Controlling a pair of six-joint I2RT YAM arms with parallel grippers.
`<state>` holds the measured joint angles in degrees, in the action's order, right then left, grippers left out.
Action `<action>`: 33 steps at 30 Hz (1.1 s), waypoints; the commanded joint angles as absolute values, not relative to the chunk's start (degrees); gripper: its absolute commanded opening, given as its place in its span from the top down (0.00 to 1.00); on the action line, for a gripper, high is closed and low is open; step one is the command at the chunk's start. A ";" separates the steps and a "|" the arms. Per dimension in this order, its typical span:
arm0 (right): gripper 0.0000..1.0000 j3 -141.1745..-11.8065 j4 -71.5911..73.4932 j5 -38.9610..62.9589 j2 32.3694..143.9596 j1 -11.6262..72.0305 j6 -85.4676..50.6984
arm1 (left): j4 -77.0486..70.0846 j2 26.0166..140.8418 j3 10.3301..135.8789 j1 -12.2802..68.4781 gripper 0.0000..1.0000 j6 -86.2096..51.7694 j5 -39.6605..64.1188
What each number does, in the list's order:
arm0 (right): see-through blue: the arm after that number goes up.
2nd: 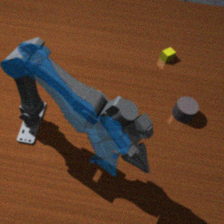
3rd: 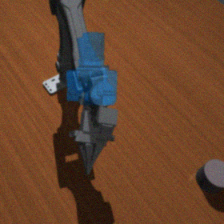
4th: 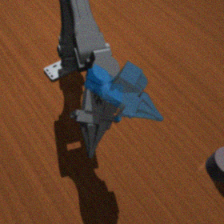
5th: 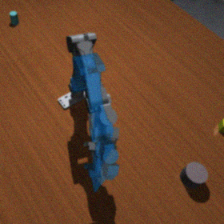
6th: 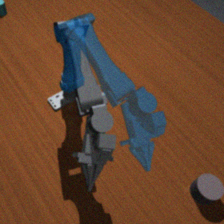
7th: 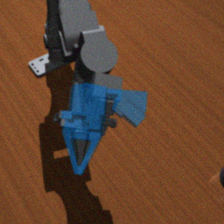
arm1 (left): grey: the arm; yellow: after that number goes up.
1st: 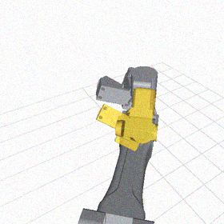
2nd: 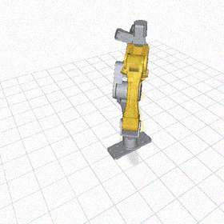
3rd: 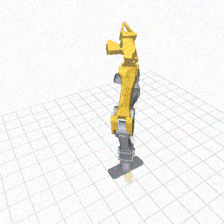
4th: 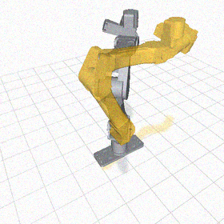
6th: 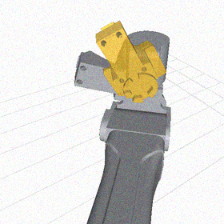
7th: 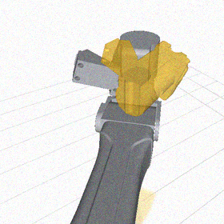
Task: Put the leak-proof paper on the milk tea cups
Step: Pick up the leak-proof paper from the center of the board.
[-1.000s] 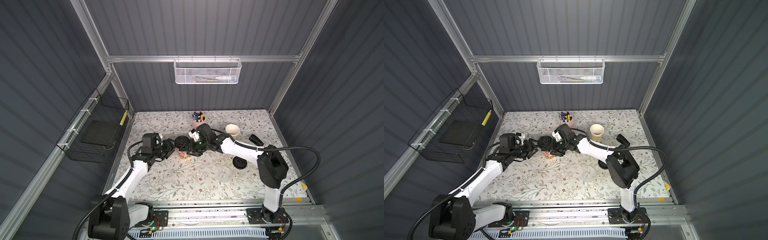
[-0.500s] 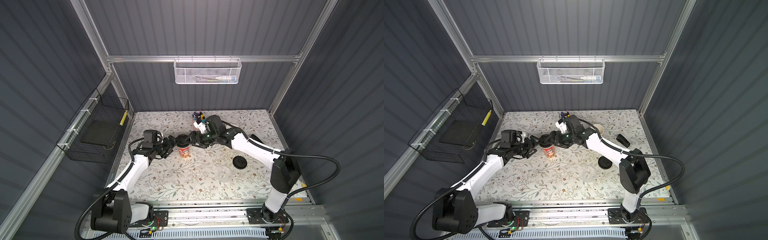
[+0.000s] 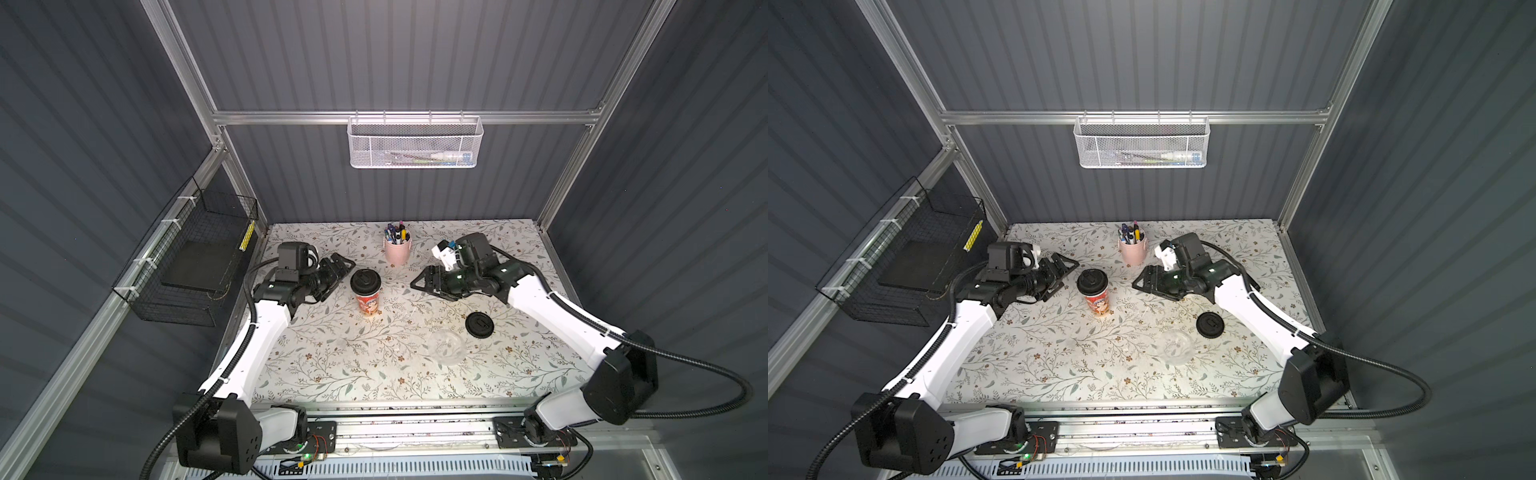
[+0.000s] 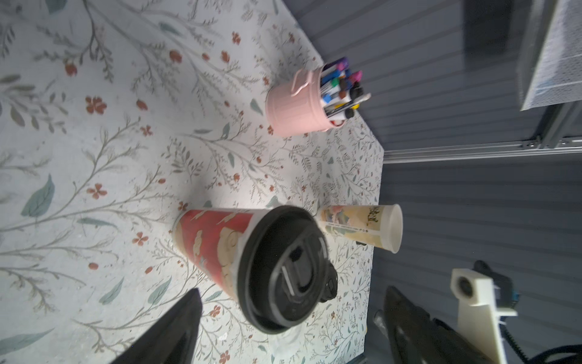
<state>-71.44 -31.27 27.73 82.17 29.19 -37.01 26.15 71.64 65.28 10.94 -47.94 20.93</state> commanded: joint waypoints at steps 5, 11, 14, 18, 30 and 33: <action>0.27 -60.84 -43.93 14.31 73.07 20.44 -36.78 | 33.64 76.68 77.09 25.40 0.15 -42.41 9.10; 0.29 -50.49 -43.02 14.43 69.43 18.29 -38.72 | 32.38 85.17 80.50 40.96 0.21 -42.13 2.61; 0.30 -43.61 -37.68 16.46 66.29 17.72 -42.79 | 32.09 91.11 80.50 47.70 0.24 -41.29 2.02; 0.35 -35.45 -30.16 19.73 62.40 17.49 -48.22 | 30.00 97.86 80.34 52.43 0.26 -41.14 4.92; 0.45 -22.64 -15.35 24.89 63.21 17.45 -56.89 | 27.28 110.49 78.10 53.26 0.38 -41.21 7.63; 0.49 -20.75 -10.99 25.90 66.37 17.95 -58.70 | 26.95 111.61 76.59 53.28 0.39 -41.72 8.64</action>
